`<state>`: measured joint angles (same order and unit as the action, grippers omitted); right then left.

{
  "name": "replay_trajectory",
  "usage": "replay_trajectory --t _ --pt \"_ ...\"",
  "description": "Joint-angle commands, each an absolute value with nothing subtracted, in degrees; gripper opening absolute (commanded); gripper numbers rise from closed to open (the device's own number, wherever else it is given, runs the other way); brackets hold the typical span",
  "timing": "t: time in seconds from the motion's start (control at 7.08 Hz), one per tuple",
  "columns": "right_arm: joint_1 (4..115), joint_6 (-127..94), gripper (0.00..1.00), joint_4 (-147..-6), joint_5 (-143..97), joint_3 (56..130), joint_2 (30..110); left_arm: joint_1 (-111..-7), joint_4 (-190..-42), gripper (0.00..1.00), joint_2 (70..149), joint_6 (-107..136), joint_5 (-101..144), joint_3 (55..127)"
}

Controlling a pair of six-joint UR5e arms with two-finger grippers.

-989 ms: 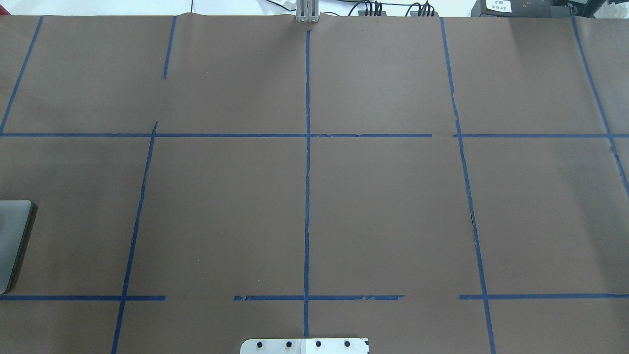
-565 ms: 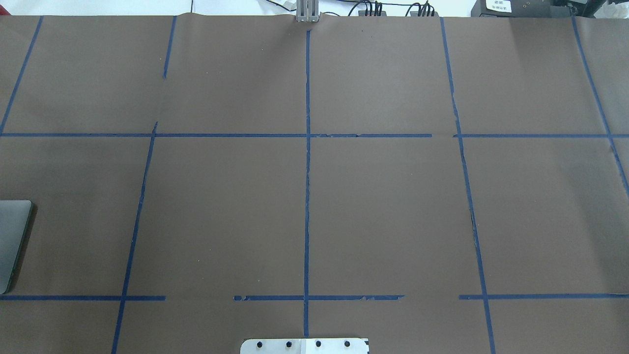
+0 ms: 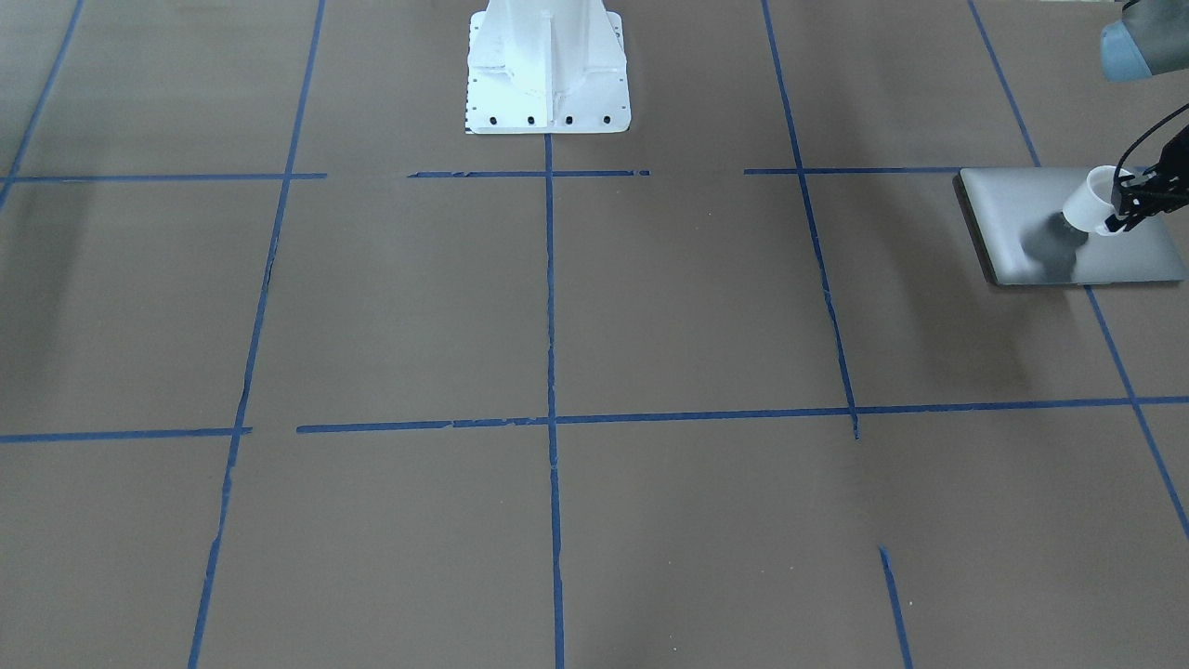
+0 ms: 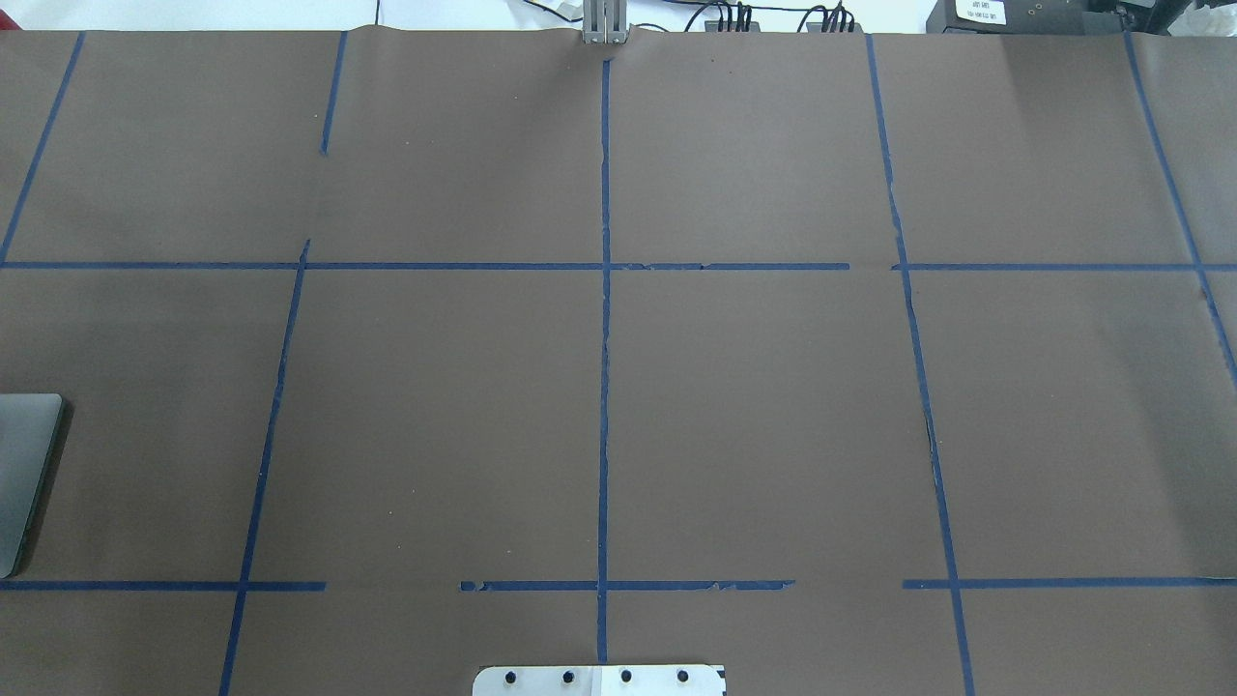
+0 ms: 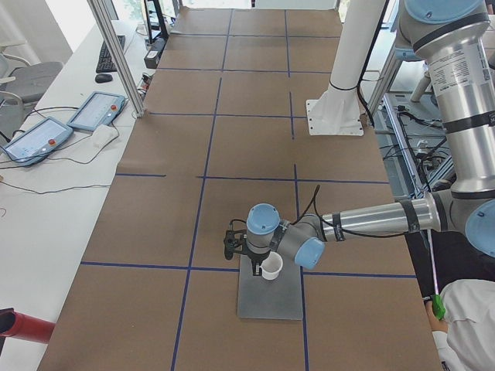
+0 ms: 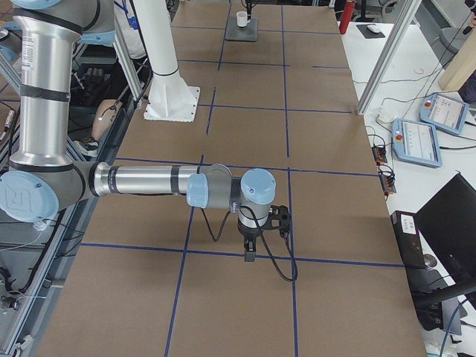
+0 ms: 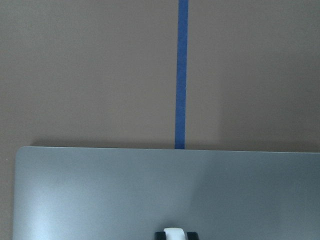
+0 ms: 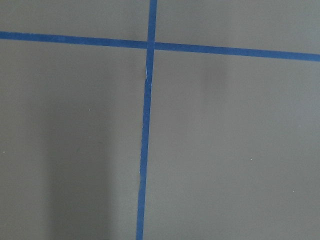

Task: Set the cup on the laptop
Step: 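Carry the mug with the left gripper over the silver laptop, then lower the held mug with the left gripper toward the laptop lid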

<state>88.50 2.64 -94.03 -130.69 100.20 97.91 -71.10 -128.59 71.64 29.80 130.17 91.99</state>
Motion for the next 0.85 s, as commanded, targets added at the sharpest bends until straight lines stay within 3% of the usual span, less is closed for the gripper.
replay_trajectory --t 0.0,0.71 --pt "88.51 2.64 1.0 -93.96 -130.69 100.2 97.91 -71.1 -128.58 0.0 71.72 29.71 130.25 91.41" --pt "88.51 2.64 1.0 -93.96 -130.69 100.2 97.91 -71.1 -128.58 0.0 73.21 29.79 130.34 90.62"
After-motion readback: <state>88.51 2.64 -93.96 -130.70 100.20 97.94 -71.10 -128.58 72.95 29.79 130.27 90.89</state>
